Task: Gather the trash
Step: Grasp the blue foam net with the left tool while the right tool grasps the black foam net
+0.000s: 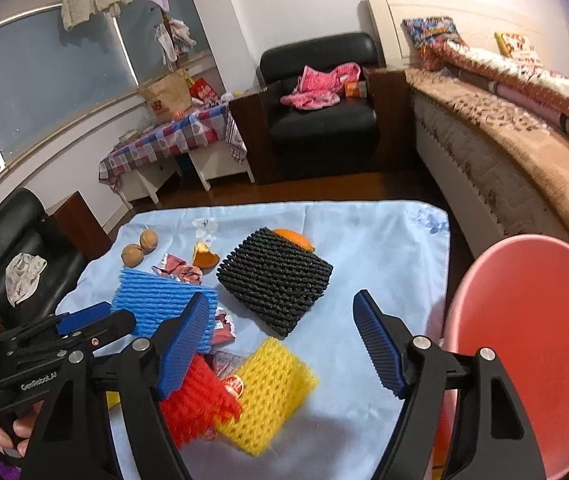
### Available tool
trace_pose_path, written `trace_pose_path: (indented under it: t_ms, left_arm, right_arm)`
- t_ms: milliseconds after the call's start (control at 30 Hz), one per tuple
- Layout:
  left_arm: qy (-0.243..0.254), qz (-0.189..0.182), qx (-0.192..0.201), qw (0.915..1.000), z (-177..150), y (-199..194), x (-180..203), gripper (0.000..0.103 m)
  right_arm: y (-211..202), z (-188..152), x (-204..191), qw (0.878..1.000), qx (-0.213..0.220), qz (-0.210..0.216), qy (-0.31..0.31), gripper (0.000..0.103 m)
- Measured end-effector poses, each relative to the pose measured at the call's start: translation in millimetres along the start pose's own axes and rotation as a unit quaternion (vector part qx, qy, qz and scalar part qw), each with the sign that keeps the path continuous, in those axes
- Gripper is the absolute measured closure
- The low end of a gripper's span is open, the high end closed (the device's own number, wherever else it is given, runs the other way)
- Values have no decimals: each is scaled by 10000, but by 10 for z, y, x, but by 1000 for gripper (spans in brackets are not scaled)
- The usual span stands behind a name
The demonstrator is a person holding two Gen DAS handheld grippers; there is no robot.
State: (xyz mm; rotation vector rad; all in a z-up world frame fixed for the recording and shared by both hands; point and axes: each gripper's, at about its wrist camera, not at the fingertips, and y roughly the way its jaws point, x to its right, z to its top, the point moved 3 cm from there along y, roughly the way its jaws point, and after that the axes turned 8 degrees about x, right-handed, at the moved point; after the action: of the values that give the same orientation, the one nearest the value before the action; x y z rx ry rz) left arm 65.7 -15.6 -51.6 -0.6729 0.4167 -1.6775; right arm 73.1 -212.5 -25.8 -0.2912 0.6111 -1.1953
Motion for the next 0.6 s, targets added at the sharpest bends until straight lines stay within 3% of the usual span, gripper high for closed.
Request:
trace_pose_path:
  t_ms: [200, 433, 600]
  left_arm:
    - [-214, -143, -97, 9996, -9, 110, -77, 90]
    - [-345, -273, -19, 9990, -4, 56, -122, 96]
    - [-412, -326, 24, 9986, 6, 33, -167, 96]
  right_arm:
    - [260, -8, 59, 9997, -216, 3, 97, 30]
    - [527, 4, 91, 9988, -431, 3, 216, 33]
    - [763, -22, 118, 9965, -756, -130, 322, 41]
